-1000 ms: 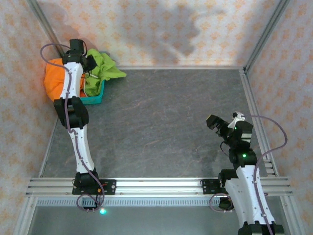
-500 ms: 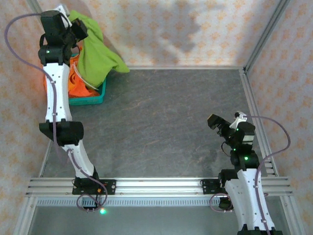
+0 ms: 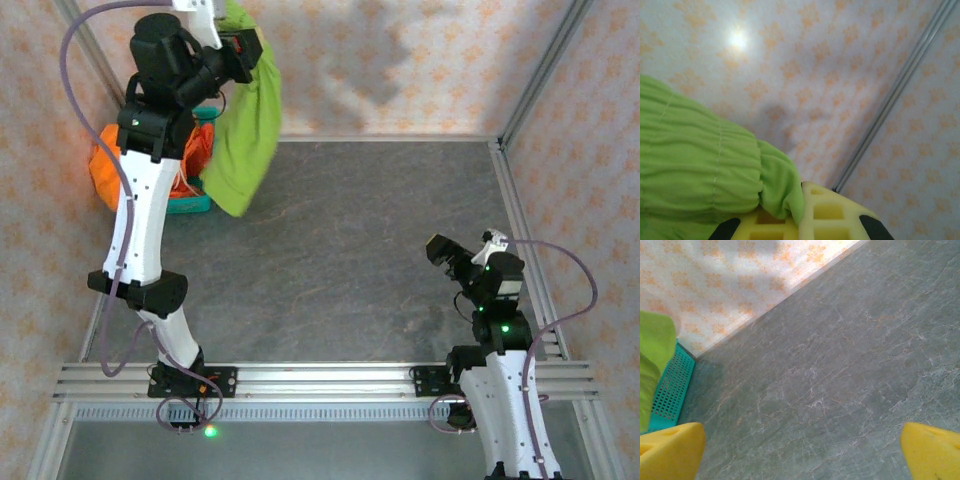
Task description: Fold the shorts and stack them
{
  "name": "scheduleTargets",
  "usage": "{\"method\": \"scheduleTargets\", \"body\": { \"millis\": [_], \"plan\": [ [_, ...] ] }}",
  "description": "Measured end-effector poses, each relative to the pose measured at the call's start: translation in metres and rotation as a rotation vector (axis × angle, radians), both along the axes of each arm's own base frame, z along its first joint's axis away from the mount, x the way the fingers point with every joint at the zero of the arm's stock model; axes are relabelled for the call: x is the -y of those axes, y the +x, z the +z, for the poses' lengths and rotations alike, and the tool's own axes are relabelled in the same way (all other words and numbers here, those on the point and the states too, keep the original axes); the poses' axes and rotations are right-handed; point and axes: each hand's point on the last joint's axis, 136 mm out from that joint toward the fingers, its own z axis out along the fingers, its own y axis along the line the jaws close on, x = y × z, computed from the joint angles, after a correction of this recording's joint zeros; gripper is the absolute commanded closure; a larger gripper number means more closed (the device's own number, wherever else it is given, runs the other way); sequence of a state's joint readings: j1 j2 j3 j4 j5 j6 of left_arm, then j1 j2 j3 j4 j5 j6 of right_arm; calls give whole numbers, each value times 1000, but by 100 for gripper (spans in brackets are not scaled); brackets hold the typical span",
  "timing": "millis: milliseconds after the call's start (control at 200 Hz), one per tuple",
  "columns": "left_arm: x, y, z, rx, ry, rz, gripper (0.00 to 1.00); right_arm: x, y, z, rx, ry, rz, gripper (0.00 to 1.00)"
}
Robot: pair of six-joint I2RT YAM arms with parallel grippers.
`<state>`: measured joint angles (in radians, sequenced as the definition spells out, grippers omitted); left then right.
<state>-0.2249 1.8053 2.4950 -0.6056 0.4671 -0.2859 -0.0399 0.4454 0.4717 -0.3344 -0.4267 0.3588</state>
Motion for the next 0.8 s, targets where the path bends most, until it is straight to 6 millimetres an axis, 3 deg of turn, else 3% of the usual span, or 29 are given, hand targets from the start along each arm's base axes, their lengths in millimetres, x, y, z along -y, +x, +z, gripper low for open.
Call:
{"method": "scheduleTargets", "body": {
  "millis": [165, 315, 480, 616, 801],
  "plan": [
    [24, 12, -35, -86, 29, -40, 100, 0, -1, -2, -9, 1, 0, 0],
    [47, 27, -77, -189, 63, -57, 100, 0, -1, -3, -12, 1, -1, 0],
    [40, 55, -120, -290, 112, 47, 100, 0, -1, -5, -25, 1, -1, 0],
    [27, 79, -130, -303, 133, 163, 100, 0, -1, -7, -33, 2, -1, 0],
    [4, 80, -116, -271, 142, 310, 100, 0, -1, -4, -30, 2, -1, 0]
  ]
}}
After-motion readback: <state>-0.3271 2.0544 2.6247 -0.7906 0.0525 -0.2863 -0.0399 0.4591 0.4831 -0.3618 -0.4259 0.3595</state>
